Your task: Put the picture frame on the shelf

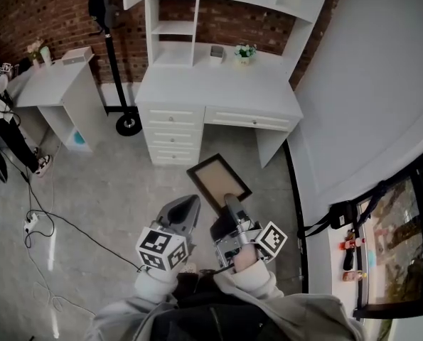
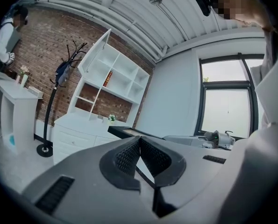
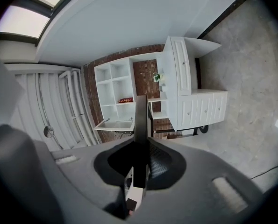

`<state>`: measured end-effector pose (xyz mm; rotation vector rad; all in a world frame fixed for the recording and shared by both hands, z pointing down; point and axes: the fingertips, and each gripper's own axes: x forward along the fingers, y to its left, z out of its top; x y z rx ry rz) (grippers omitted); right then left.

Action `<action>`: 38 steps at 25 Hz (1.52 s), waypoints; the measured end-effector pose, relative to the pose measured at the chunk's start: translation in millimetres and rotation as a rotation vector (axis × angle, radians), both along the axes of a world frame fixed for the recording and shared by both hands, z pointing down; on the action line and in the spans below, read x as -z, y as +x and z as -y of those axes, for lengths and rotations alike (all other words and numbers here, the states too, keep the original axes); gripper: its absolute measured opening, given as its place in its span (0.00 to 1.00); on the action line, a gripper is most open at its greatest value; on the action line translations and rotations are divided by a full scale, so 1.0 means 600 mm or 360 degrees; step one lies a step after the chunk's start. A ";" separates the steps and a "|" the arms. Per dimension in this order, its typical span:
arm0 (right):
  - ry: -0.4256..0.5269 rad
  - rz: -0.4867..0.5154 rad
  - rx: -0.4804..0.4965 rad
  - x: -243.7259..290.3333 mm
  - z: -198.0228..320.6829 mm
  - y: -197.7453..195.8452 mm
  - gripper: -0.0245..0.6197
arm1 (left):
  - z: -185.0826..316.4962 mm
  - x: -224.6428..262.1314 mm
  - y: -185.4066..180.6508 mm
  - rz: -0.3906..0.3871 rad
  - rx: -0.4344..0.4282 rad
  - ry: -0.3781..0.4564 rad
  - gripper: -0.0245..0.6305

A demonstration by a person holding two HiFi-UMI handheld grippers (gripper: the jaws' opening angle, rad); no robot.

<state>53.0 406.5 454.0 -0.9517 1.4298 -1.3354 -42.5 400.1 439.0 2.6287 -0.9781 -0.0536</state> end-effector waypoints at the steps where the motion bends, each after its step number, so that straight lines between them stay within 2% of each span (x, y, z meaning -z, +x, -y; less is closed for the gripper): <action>1: 0.0010 0.0006 0.0001 0.001 0.003 -0.007 0.10 | 0.003 -0.002 -0.004 -0.0004 -0.0003 -0.0001 0.04; 12: 0.0004 -0.0034 0.0030 -0.008 0.062 -0.031 0.10 | 0.060 -0.021 -0.015 0.0000 -0.0010 -0.0035 0.04; 19: 0.0011 -0.0046 0.0074 -0.013 0.152 -0.013 0.10 | 0.149 -0.020 -0.003 0.0008 0.0044 -0.0011 0.04; 26: 0.0027 -0.0080 0.0118 0.012 0.275 0.028 0.10 | 0.269 0.002 0.039 0.0007 0.0076 0.0003 0.04; 38: 0.0023 -0.0056 0.0221 0.017 0.404 0.057 0.10 | 0.391 0.016 0.077 0.0002 0.0144 0.0043 0.04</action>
